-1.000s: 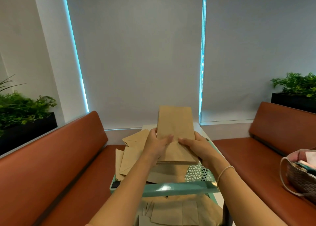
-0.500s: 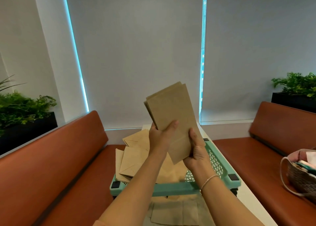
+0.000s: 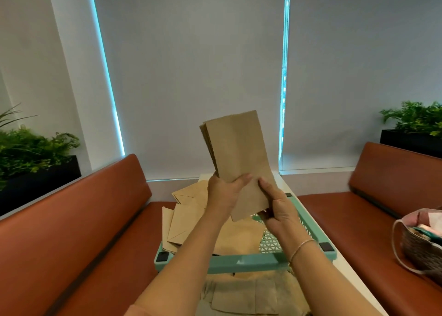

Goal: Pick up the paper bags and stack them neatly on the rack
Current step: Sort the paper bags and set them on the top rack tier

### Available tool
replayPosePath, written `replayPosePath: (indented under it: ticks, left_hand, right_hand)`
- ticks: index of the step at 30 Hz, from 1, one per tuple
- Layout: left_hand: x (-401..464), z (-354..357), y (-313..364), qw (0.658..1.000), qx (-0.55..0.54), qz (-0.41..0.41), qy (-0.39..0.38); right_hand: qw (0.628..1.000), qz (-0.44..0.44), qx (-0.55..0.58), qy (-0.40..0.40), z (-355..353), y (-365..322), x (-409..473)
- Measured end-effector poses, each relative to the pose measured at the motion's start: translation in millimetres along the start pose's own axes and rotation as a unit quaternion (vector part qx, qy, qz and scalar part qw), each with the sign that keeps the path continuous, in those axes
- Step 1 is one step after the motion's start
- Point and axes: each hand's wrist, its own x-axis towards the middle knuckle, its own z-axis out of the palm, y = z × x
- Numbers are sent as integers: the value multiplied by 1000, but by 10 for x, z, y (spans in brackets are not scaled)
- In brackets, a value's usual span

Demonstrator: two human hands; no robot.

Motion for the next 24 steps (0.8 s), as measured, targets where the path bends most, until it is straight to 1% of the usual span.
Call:
replayPosePath:
  ticks: [2,4,5,6,8,10,11,12,13,15,16,17,18,20,24]
  left_hand:
    - [68,-144,71,997,25,-27,-74]
    - [115,-268,80,982,78,-81,-155]
    - [129,-307,72,973,108,-101,-179]
    - [127,-324,62,967,130,-113,-186]
    - [125,-328,49,965,160,-117,-173]
    - [150,-361,74,950,239,-108,-169]
    - [180,-408,94,932,300,-104,-177]
    - [213,-474,117,903,376,-102,-183]
    - [248,-550,139,862,463,-103,-180]
    - [295,-709,163,755,625,-124,-152]
    - [292,-773,169,706,679,-147,-138]
    - [281,-824,176,670,711,-169,-127]
    - [276,-859,169,648,728,-187,-124]
    - [257,-884,126,624,741,-213,-130]
    - [238,-897,13,608,757,-211,-115]
  right_hand:
    - [996,11,-84,-33,-69,-105,16]
    - [975,24,-212,-60,-98,-162,32]
    - [963,24,-263,-60,-100,-164,48]
    - [958,21,-280,-55,-86,-154,53]
    - [963,10,-265,-46,-75,-109,60]
    - [972,13,-231,-46,-90,-80,53]
    - [973,16,-224,-46,-112,-76,49]
    - [973,21,-224,-43,-132,-75,41]
    - [973,25,-226,-38,-157,-76,45]
    - [974,29,-224,-21,-202,-80,67]
    - [975,32,-219,-11,-219,-77,84]
    - [976,36,-216,0,-232,-69,102]
    - [976,41,-214,10,-239,-55,117]
    - [974,46,-220,25,-255,-19,146]
    - [971,56,-230,40,-279,22,154]
